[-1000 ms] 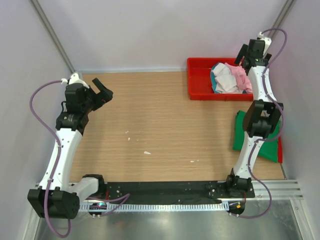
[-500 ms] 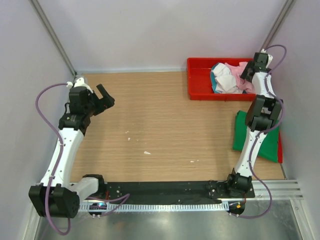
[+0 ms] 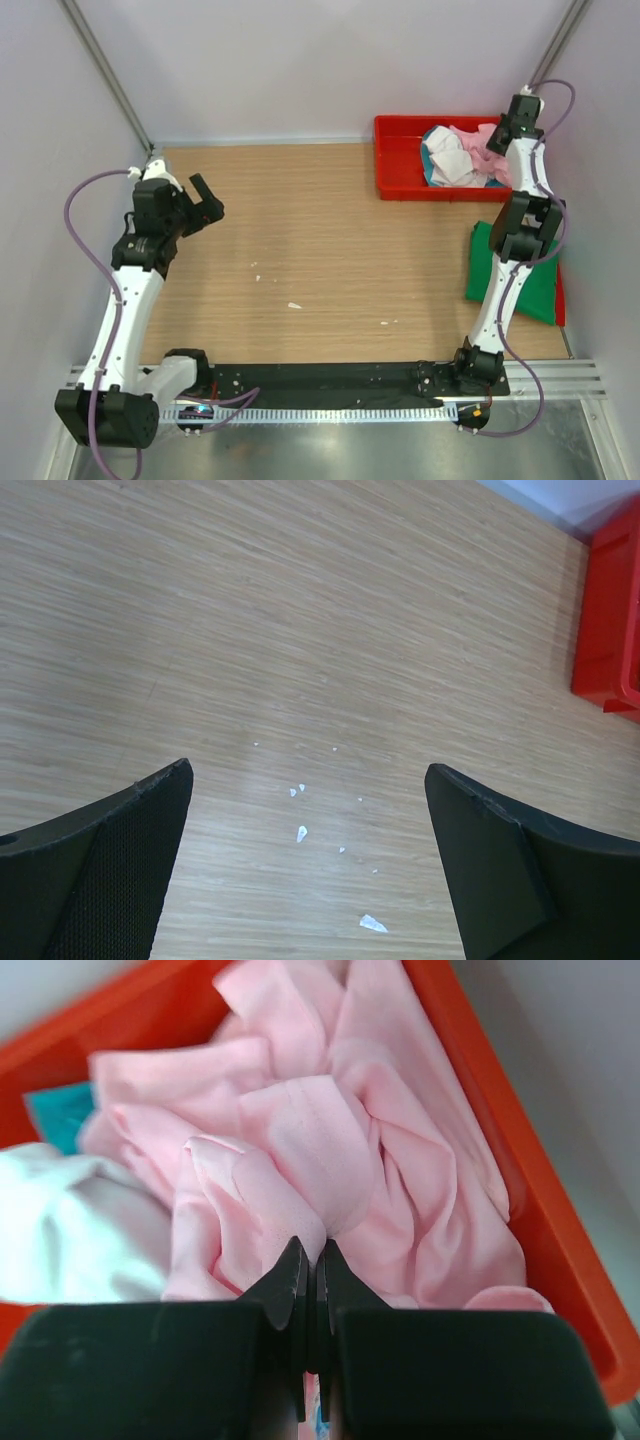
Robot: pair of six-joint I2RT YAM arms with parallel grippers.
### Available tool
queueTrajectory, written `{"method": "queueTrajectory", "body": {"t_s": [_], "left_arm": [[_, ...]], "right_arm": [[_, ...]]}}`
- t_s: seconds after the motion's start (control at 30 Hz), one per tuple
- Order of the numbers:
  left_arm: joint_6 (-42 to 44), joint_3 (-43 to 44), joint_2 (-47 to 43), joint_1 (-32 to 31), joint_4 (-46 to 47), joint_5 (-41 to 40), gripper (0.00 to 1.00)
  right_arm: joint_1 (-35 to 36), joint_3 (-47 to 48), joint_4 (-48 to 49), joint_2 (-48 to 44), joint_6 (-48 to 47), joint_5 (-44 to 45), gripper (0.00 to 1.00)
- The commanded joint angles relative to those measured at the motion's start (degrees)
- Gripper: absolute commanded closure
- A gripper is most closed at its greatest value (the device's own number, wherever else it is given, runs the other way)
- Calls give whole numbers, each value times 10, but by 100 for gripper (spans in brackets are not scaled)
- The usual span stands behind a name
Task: Fold and stack the t-shirts
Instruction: Grab the tshirt from the pile, then move the tshirt to the center of the board
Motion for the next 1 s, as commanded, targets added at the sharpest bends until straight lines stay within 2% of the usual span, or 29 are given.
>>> {"method": "queueTrajectory", "body": {"t_s": [0.0, 0.1, 0.27, 0.4, 0.5, 0.6, 0.67, 0.77, 0.83, 0.97], "left_arm": [[20, 22, -19, -2, -8, -18, 0], [21, 38, -25, -1, -14, -19, 0], [5, 38, -42, -2, 3, 4, 0], [-2, 41, -53, -1, 0, 24, 0], [-3, 50, -62, -2, -12, 24, 0], [4, 60, -68, -2, -33, 16, 0], [7, 67, -75, -2, -44, 12, 0], [14, 66, -86, -2, -62, -6, 0], [12, 57, -95, -2, -70, -6, 0], [1, 37, -102, -2, -82, -5, 0]], "right_arm": [[9, 51, 8, -133, 3, -46, 99], [22, 54, 41, -212, -3, -57, 99], [77, 102, 34, -278, -4, -156, 99], [184, 93, 29, -318, -30, -177, 99], [268, 64, 28, -326, -11, -189, 99], [349, 5, 45, -326, 2, -196, 99], [402, -68, 81, -327, 3, -178, 99], [446, -183, 152, -318, 33, -183, 99], [495, -259, 202, -292, 59, -178, 99], [578, -306, 219, -206, 126, -165, 99]]}}
